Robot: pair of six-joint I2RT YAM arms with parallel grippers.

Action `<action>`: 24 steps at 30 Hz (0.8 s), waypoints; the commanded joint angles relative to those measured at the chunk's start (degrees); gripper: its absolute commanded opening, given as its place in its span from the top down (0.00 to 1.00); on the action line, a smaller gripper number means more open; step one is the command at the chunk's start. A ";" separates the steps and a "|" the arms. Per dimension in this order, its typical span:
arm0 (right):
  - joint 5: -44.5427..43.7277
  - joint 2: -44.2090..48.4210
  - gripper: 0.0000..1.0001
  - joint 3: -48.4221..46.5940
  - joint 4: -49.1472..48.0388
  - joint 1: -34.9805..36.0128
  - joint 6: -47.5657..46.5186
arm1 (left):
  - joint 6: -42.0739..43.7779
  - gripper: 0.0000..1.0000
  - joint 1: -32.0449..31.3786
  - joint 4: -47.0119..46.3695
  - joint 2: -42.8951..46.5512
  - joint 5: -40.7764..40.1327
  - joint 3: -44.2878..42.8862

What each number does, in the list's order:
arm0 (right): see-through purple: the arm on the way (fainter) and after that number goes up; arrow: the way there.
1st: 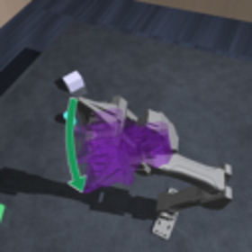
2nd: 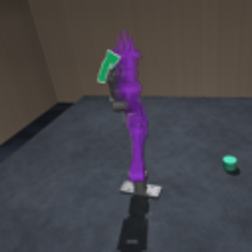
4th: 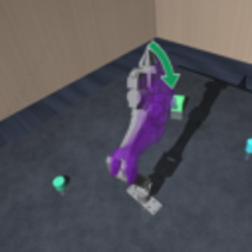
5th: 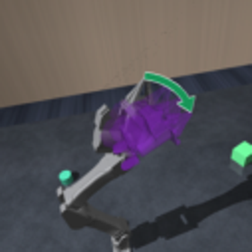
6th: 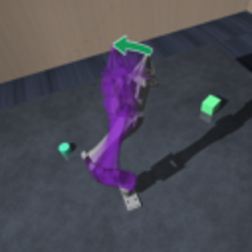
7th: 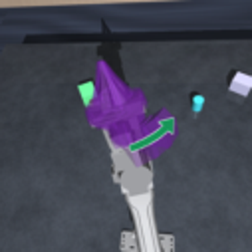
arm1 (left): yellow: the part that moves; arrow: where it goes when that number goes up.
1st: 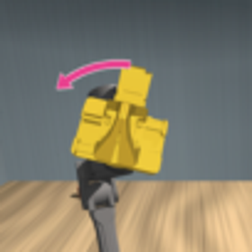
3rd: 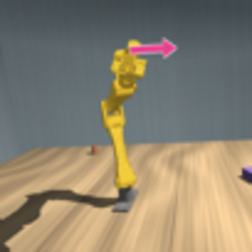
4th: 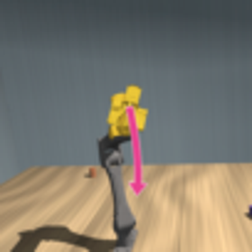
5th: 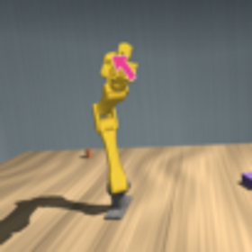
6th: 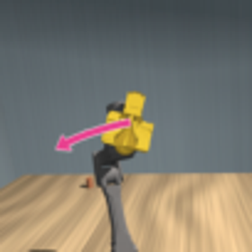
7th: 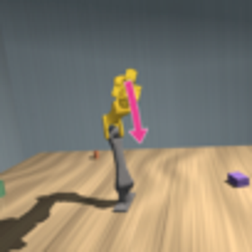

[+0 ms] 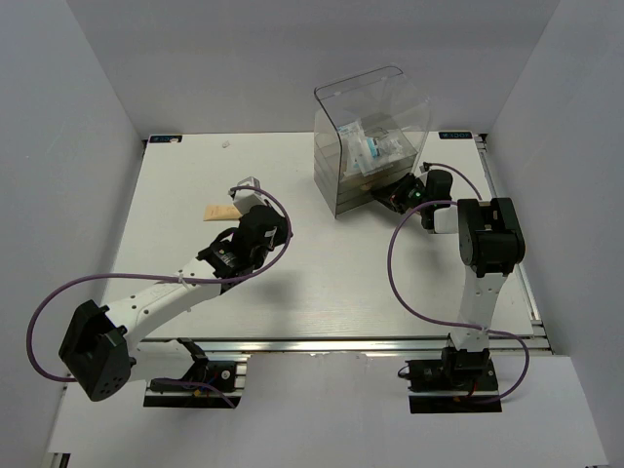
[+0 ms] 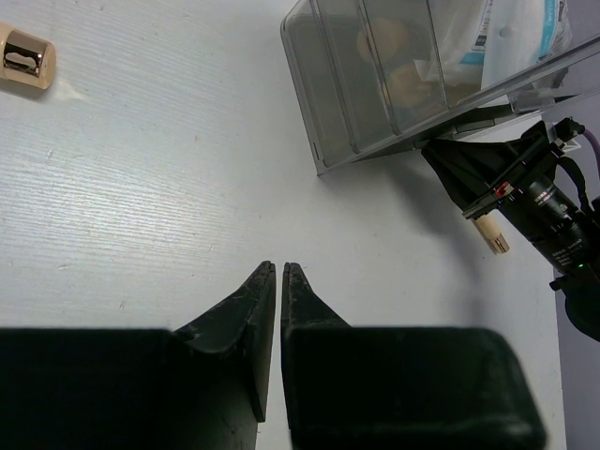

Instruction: Organize the makeup

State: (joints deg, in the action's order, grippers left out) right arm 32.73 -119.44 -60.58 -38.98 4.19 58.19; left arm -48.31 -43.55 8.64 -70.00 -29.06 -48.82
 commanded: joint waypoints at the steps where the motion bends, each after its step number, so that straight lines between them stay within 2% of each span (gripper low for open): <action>1: -1.79 -1.06 0.83 0.10 -3.03 -0.67 0.08 | 0.33 0.81 0.40 0.32 -0.14 0.58 -2.51; 6: -1.36 -0.80 0.93 1.86 -4.87 -1.11 0.25 | 0.33 0.81 0.40 0.41 -0.05 0.49 -2.51; 11: -0.48 0.34 0.99 4.41 -5.58 -2.07 0.17 | 0.15 0.82 0.40 0.41 0.12 0.41 -2.34; 18: 3.38 3.42 1.00 8.01 -6.37 -3.57 -1.15 | 0.24 0.82 0.40 0.14 0.39 0.23 -2.16; 24: 5.41 8.43 1.00 12.85 -3.30 -7.08 -4.93 | 0.24 0.82 0.48 -0.65 0.65 0.14 -1.28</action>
State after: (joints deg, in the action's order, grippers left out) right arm 37.80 -113.82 -49.19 -43.88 -0.86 57.91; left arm -48.31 -43.55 8.86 -70.08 -28.99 -49.23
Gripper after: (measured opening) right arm 0.073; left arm 0.184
